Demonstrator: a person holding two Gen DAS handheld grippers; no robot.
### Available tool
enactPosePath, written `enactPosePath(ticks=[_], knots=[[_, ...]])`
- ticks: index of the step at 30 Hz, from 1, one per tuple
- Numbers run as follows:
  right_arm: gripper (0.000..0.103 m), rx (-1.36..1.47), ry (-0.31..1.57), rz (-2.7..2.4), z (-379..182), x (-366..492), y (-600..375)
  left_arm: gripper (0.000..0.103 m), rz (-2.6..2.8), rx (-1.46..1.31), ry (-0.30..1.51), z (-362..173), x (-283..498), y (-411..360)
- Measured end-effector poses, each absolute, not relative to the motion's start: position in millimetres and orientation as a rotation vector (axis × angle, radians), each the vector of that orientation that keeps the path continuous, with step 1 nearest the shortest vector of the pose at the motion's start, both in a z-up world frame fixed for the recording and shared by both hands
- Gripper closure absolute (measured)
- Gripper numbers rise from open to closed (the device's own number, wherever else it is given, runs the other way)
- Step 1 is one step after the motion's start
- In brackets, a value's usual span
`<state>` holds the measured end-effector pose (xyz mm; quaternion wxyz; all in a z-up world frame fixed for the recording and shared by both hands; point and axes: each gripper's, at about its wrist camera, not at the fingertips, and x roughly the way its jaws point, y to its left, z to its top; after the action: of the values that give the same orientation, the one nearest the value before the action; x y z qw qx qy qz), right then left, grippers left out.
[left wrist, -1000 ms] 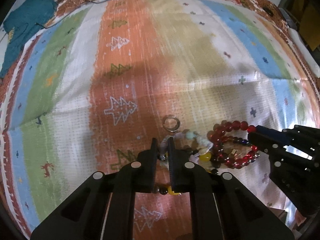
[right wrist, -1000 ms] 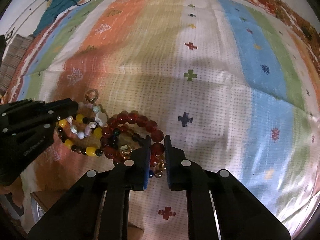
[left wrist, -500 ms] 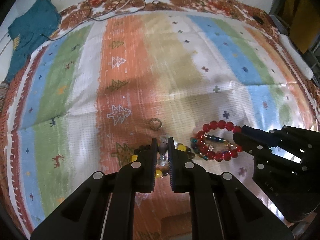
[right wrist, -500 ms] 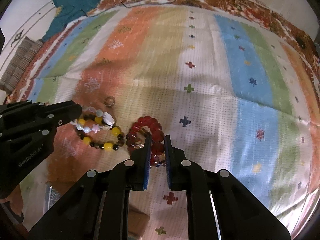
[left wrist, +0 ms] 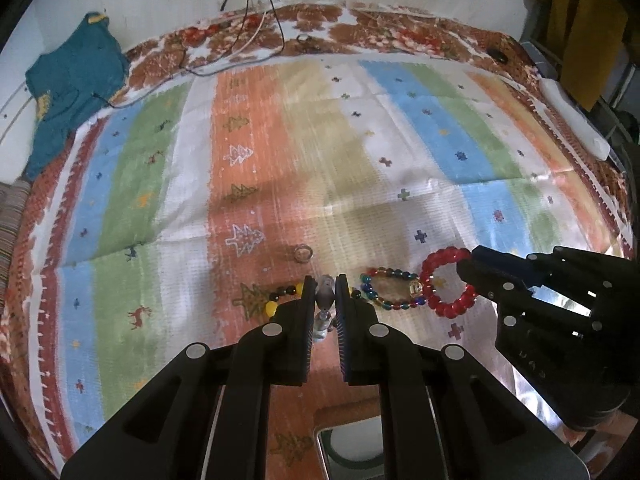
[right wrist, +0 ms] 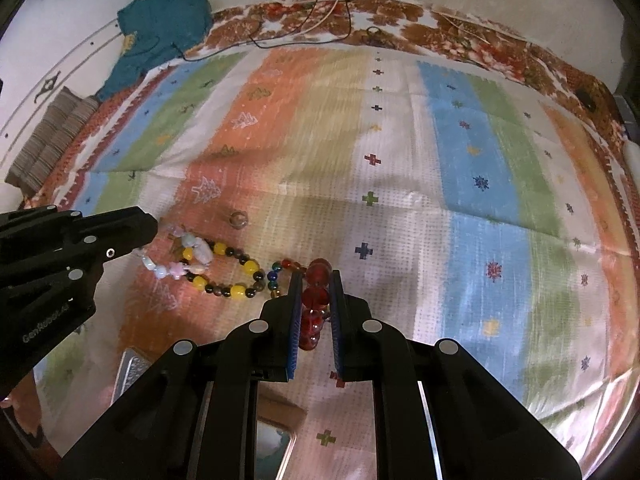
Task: Organize jewelry
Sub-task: 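Carry the white and red bracelets with both tools over the tin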
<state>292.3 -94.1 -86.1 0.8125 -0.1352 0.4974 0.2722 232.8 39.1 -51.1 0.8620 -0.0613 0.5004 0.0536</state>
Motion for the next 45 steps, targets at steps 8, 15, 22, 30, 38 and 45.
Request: enactPosePath(ticks=[8, 15, 22, 30, 38, 45], knots=[[0.089, -0.287, 0.979, 0.589, -66.0, 272.4, -102.5, 0.093, 0.086, -0.138, 1.005, -30.8, 214.2, 30.0], [0.089, -0.299, 0.919, 0.588, -50.3, 254.7, -108.1, 0.093, 0.068, -0.147, 0.974, -18.7, 191.9, 22.0], [0.089, -0.310, 0.893, 0.604, -42.8, 235.8, -110.7, 0.093, 0.048, -0.155, 0.937, -6.3, 173.5, 14.6], [0.089, -0.317, 0.855, 0.649, -36.5, 214.4, -113.6, 0.093, 0.011, -0.164, 0.918, 4.7, 155.0, 7.7], [0.089, -0.315, 0.844, 0.666, -30.0, 194.7, -118.9, 0.093, -0.004, -0.159, 0.906, 8.2, 138.3, 1.1], [0.089, -0.321, 0.845, 0.683, -29.0, 179.4, -122.4, 0.093, 0.002, -0.163, 0.906, 7.8, 126.0, -1.2]])
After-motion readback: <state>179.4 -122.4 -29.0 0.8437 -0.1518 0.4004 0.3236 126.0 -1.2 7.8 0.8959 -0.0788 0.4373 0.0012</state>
